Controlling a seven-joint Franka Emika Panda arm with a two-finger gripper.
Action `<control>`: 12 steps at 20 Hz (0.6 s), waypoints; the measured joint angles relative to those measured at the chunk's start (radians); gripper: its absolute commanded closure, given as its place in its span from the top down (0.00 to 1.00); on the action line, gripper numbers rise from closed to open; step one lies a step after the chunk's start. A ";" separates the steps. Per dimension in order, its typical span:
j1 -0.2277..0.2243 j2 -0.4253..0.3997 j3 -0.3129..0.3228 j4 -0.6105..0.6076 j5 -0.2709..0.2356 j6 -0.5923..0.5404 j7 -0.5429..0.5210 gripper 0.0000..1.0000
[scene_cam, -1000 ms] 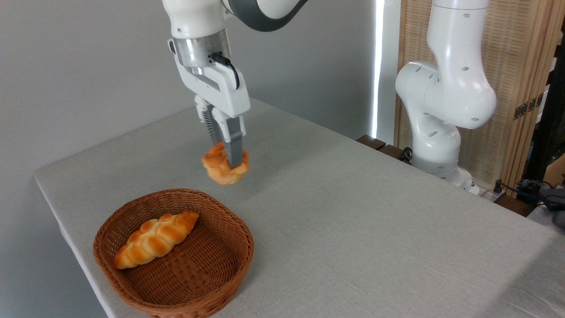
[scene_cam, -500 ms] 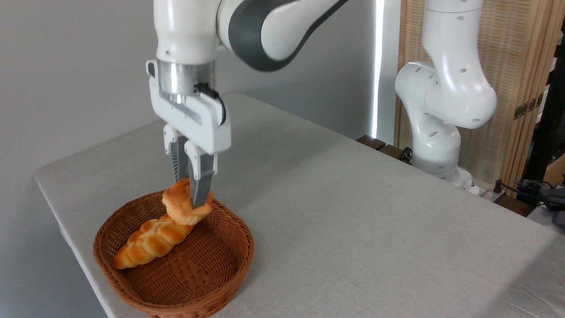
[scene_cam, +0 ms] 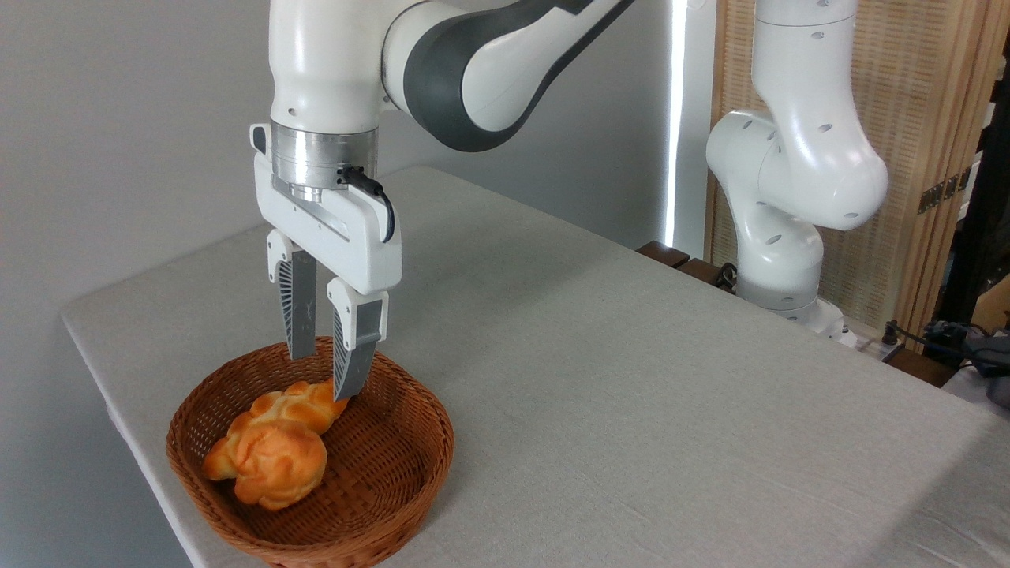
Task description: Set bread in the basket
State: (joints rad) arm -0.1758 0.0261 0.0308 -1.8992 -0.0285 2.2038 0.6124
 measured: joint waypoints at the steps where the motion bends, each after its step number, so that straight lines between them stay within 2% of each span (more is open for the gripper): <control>1: 0.000 -0.002 0.000 0.001 0.000 0.000 0.000 1.00; 5: 0.000 -0.034 0.002 0.005 -0.007 0.000 -0.028 1.00; 7: -0.001 -0.065 0.001 0.006 -0.008 -0.014 -0.075 1.00; 12: -0.008 -0.117 -0.002 0.054 -0.008 -0.191 -0.110 1.00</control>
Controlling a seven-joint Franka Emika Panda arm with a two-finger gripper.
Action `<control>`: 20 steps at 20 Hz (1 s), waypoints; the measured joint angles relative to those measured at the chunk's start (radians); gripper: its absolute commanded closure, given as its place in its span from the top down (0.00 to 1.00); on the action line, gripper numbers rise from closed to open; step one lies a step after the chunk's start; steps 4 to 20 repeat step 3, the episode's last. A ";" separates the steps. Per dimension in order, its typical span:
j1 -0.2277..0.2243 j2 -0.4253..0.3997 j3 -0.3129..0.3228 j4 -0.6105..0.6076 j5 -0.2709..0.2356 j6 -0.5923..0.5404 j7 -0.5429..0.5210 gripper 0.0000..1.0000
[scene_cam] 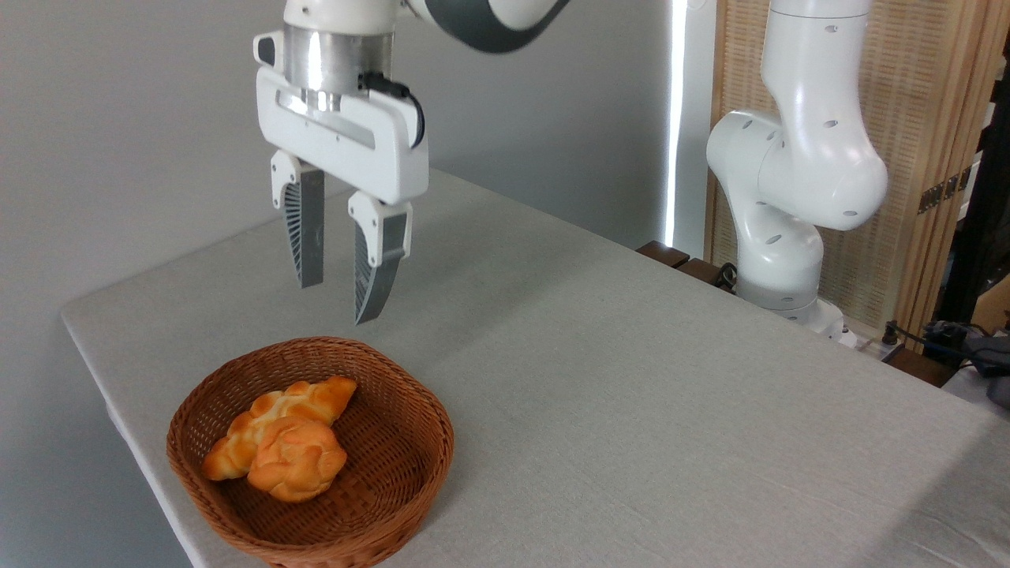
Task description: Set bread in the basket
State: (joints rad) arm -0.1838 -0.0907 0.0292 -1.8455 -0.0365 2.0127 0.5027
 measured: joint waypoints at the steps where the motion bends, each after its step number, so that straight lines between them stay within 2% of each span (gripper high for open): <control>1: 0.000 -0.002 0.000 0.014 0.000 -0.037 0.000 1.00; 3: 0.000 -0.002 0.000 0.027 0.000 -0.089 0.000 1.00; 20: 0.000 -0.002 0.000 0.027 0.000 -0.089 0.000 1.00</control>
